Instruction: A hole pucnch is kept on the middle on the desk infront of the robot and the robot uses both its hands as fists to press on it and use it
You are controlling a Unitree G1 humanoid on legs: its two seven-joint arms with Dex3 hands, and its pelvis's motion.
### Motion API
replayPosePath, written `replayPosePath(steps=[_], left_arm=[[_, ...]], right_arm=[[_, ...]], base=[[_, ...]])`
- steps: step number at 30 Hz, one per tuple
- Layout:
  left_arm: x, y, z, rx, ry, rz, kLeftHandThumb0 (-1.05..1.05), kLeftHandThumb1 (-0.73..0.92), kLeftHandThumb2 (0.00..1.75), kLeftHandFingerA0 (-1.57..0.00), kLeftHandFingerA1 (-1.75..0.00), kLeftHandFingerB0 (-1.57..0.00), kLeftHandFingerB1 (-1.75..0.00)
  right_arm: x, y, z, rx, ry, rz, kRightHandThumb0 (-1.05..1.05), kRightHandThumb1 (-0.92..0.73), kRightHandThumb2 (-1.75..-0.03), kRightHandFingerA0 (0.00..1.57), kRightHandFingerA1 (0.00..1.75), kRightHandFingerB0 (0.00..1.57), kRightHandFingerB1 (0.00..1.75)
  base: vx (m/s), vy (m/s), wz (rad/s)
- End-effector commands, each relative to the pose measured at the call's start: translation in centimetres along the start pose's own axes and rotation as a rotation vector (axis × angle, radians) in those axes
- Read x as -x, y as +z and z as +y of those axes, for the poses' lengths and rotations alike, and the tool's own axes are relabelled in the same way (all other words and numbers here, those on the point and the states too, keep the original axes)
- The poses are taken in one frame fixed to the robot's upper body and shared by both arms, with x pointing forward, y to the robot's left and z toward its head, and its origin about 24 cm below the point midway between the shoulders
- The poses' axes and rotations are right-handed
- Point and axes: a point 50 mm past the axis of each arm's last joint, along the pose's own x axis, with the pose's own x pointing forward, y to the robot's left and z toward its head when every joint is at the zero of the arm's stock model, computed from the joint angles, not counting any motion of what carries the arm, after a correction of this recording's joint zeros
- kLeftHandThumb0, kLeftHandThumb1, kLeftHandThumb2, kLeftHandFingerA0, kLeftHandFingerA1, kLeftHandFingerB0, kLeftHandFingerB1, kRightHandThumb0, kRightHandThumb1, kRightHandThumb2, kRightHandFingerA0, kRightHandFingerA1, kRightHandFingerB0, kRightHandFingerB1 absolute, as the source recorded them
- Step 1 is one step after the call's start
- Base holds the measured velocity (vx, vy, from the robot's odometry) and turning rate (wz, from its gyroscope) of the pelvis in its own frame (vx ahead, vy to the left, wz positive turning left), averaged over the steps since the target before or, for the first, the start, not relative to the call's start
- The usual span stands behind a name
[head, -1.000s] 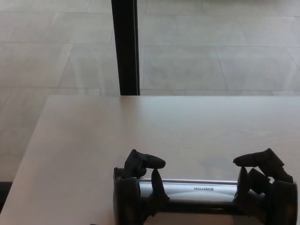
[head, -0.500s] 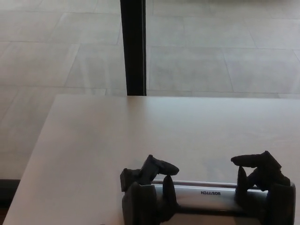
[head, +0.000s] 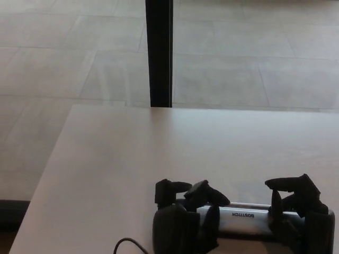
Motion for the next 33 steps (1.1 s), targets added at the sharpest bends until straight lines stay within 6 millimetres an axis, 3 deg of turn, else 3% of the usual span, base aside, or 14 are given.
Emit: replayPosePath(steps=[1,2,4,5,12,16,17,21,22,25,26,27,32,33], left_arm=[[-0.1,-0.2,-2.4,-0.632,-0.469,-0.643,-0.28,0.35,0.86,-1.07,-1.69,-0.89,-1.24],[0.0,-0.2,-2.4,-0.630,-0.474,-0.650,-0.25,0.38,0.89,-1.03,-1.68,-0.89,-1.23],[0.0,-0.2,-2.5,-0.631,-0.472,-0.656,-0.31,0.29,0.94,-1.29,-1.35,-0.99,-1.09],[0.0,-0.1,-2.4,-0.625,-0.454,-0.681,-0.25,0.31,0.87,-1.09,-1.66,-0.94,-1.19],[0.4,-0.3,-2.7,-0.651,-0.467,-0.675,-0.27,0.40,0.84,-1.05,-1.69,-0.87,-1.26],[0.4,-0.1,-2.5,-0.616,-0.415,-0.673,-0.36,0.47,0.72,-1.04,-1.72,-0.86,-1.33],[0.4,-0.1,-2.4,-0.613,-0.410,-0.667,-0.45,0.36,0.88,-1.29,-1.39,-0.98,-1.14],[-0.2,0.0,-1.5,-0.548,-0.331,-0.613,-0.25,0.57,0.78,-0.98,-1.75,-0.77,-1.44],[-0.7,0.2,-1.0,-0.487,-0.304,-0.577,-0.23,0.47,1.00,-1.25,-1.32,-0.83,-0.96],[-3.4,1.7,2.2,-0.228,-0.190,-0.492,-0.17,0.48,1.05,-1.24,-1.41,-0.93,-1.22],[-4.9,2.7,3.8,-0.092,-0.177,-0.396,-0.03,0.54,1.17,-0.89,-1.75,-0.66,-1.73],[-6.0,3.5,5.1,0.010,-0.171,-0.328,-0.11,0.56,1.24,-1.22,-1.55,-0.93,-1.36],[-11.1,6.9,11.4,0.642,-0.112,0.022,-0.14,0.61,1.31,-0.94,-1.75,-0.67,-1.66],[-11.7,7.2,12.5,0.694,-0.091,0.059,-0.18,0.63,1.21,-0.93,-1.75,-0.65,-1.64]], right_arm=[[7.8,-6.4,-1.8,0.371,0.166,0.404,-0.48,-0.78,-0.65,0.82,1.31,0.62,0.79],[7.9,-6.4,-1.8,0.350,0.167,0.412,-0.47,-0.80,-0.64,0.82,1.48,0.63,1.13],[7.9,-6.5,-1.9,0.368,0.181,0.403,-0.46,-0.79,-0.66,0.81,1.34,0.65,0.89],[7.8,-6.4,-1.9,0.353,0.151,0.404,-0.46,-0.78,-0.63,0.79,1.75,0.60,1.48],[7.9,-6.1,-1.9,0.336,0.125,0.382,-0.46,-0.75,-0.68,0.73,1.60,0.60,1.20],[6.5,-5.4,-1.3,0.550,0.160,0.181,-0.39,-0.72,-0.65,0.69,1.59,0.60,1.31],[6.1,-5.4,-1.4,0.615,0.196,0.144,-0.42,-0.72,-0.65,0.66,1.57,0.61,1.29],[4.3,-3.6,-1.2,0.382,0.119,0.071,-0.32,-0.78,-0.63,0.85,1.75,0.70,1.60],[3.4,-2.7,-1.5,0.238,0.102,0.049,-0.40,-0.90,-0.65,0.85,1.75,0.65,1.65],[-0.4,-0.4,-2.9,0.145,0.186,-0.050,-0.33,-0.84,-0.75,0.86,1.75,0.68,1.49],[-2.2,1.0,-3.3,0.123,0.207,-0.066,-0.34,-0.72,-0.94,0.89,1.75,0.69,1.51],[-3.3,2.1,-3.6,0.098,0.226,-0.078,-0.27,-0.68,-1.01,0.89,1.75,0.71,1.50],[-7.8,8.1,-6.1,0.035,0.335,-0.147,-0.13,-0.61,-1.08,0.93,1.75,0.76,1.39],[-8.3,8.9,-6.5,0.025,0.335,-0.138,-0.20,-0.54,-1.12,1.24,1.39,0.88,1.12]], base=[[0.00,0.000,0.00],[0.00,0.000,0.00],[0.00,0.000,0.00],[0.00,0.000,0.00],[0.00,0.000,0.00],[0.00,0.000,0.00],[0.00,0.000,0.00],[0.00,0.000,0.00],[0.00,0.000,0.00],[0.00,0.000,0.00],[0.00,0.000,0.00],[0.00,0.000,0.00],[0.00,0.000,0.00],[0.00,0.000,0.00]])
